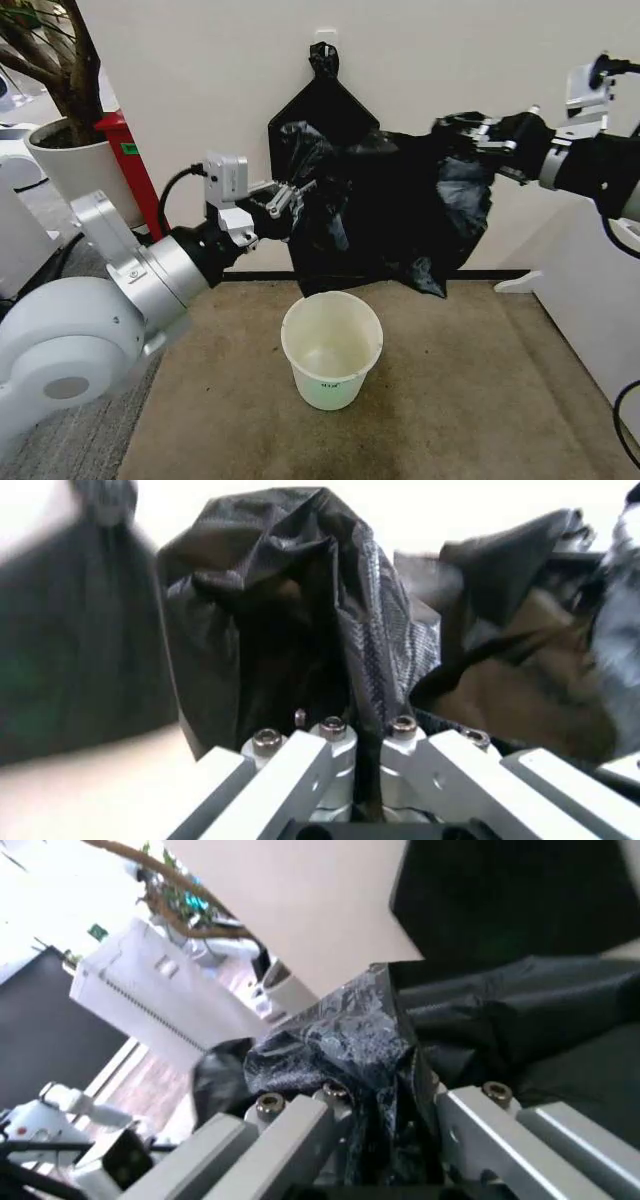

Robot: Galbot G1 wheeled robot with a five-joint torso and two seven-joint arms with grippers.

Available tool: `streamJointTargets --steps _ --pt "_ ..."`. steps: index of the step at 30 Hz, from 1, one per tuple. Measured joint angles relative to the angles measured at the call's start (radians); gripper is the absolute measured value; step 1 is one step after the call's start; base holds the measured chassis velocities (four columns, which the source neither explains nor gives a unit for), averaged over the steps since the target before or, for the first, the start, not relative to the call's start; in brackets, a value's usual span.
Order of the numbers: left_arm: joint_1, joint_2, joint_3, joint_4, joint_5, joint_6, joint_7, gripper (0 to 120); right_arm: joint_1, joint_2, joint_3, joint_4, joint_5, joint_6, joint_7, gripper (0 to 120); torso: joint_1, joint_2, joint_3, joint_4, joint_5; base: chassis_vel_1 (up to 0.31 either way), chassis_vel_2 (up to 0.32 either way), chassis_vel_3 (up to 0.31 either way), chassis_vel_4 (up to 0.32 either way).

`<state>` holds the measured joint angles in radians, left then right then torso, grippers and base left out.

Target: Place the garbage bag over the trash bin.

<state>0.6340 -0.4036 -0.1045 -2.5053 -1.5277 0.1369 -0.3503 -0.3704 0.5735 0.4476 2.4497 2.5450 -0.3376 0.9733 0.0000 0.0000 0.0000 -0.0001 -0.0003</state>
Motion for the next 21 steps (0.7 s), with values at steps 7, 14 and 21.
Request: streamJointTargets --steps 7,14,21 --pt "0.18 -0.05 0.022 0.053 0.131 -0.001 -0.014 0 -0.163 0.153 -0.102 -0.011 -0.148 -0.016 0.017 0 0.0 0.0 0.0 0.0002 0.0 0.0 0.0 0.0 0.0" --pt "0.213 -0.042 0.002 0.055 0.153 -0.01 -0.03 0 -0.184 0.196 -0.107 -0.028 -0.172 -0.022 -0.004 0 0.0 0.0 0.0 0.0 0.0002 0.0 0.0 0.0 0.0" --pt "0.24 0.005 -0.017 0.007 0.122 -0.017 -0.062 0 -0.061 0.197 -0.131 -0.033 -0.103 0.012 0.008 0 0.0 0.0 0.0 0.0003 0.0 0.0 0.0 0.0 0.0"
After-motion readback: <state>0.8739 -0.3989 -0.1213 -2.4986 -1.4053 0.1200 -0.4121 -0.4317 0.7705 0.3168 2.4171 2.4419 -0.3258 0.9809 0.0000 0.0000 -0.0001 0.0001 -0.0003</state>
